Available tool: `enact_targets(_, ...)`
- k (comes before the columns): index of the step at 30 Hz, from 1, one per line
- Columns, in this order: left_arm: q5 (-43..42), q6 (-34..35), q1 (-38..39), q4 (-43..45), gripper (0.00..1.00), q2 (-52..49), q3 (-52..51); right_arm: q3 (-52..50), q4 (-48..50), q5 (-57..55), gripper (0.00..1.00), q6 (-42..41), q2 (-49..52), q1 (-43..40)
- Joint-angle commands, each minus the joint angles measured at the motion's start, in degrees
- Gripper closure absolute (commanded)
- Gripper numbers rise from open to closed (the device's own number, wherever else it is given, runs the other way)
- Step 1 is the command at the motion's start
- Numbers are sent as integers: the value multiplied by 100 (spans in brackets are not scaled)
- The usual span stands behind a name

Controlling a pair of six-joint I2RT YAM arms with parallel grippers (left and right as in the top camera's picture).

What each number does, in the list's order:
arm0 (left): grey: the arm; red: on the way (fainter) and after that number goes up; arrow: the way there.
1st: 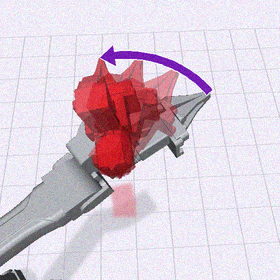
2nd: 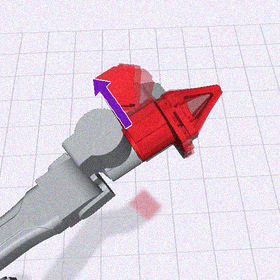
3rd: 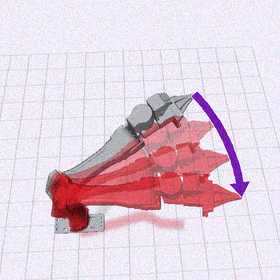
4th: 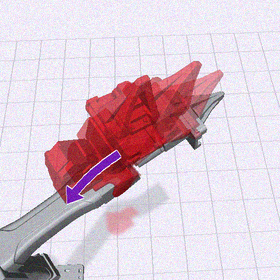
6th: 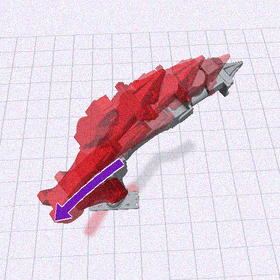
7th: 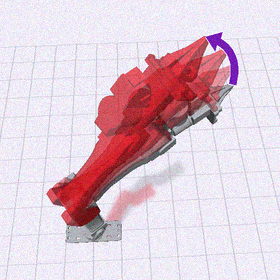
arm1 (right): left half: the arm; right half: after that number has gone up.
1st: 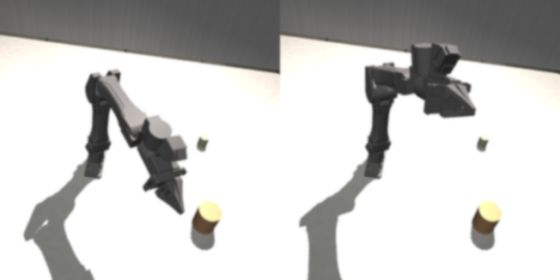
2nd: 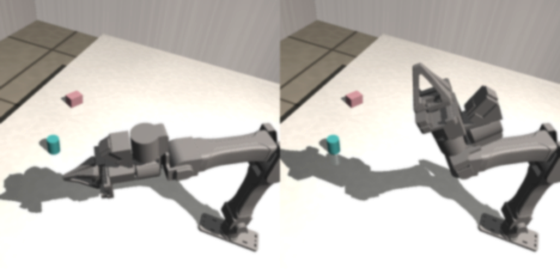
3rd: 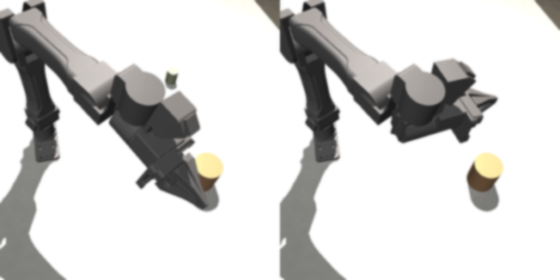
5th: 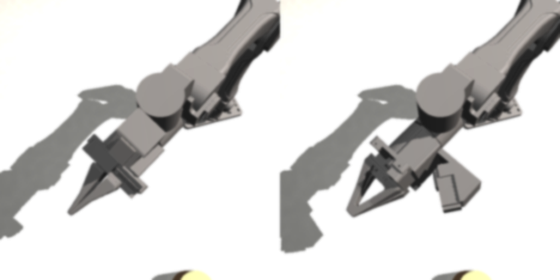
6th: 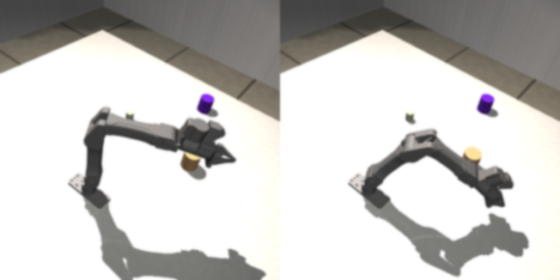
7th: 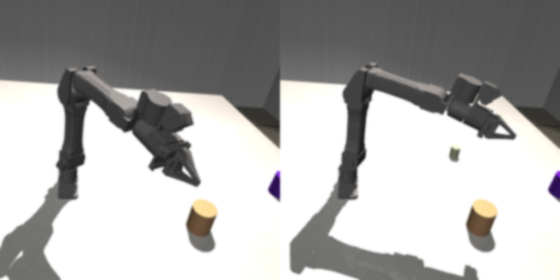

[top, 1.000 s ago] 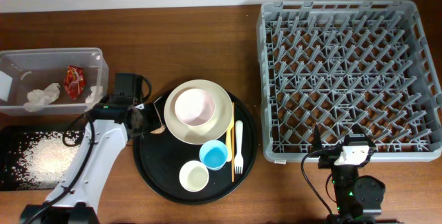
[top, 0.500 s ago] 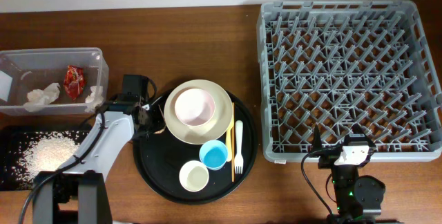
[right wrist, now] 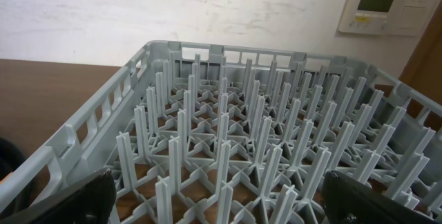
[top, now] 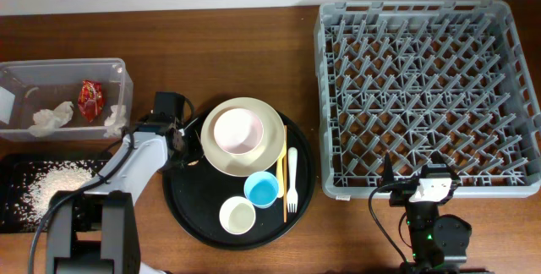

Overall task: Sort waste into correct bins and load items into the dishwasher rack
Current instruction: 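Grasp the brown cookie on the round tray with the left gripper, then carry the cookie left and drop it onto the black tray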

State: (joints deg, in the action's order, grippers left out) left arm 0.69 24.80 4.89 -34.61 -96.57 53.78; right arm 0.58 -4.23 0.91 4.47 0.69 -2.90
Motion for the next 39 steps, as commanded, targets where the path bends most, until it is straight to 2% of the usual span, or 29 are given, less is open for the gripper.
enact_targets(1,59,2,-35,9,68,-59,-46,-26,-28,-28,2,-22,-33,35)
enact_targets(5,61,0,-46,-9,76,15,-9,-26,-28,-28,2,-22,-33,35)
enact_targets(8,63,-2,-101,-166,76,278,120,-26,-31,-28,2,-20,-33,35)
enact_targets(14,391,-173,-234,-986,76,1478,446,-26,-28,-28,2,-20,-33,35)
enact_targets(18,645,-229,-1150,-1401,76,2031,446,-26,-28,-28,2,-22,-33,35)
enact_targets(23,621,-208,-2745,-1296,76,2041,446,-26,-31,-28,2,-20,-33,35)
enact_targets(28,623,33,-3810,-1353,77,2041,433,-26,-28,-28,2,-20,-33,35)
enact_targets(30,643,52,-4030,-1388,79,2041,404,-26,-28,-28,2,-20,-33,35)
enact_targets(33,922,540,-4260,-1255,78,2041,162,-26,-28,-28,2,-22,-33,35)
enact_targets(39,772,540,-4293,-658,77,2006,-203,-26,-28,-28,2,-20,-33,35)
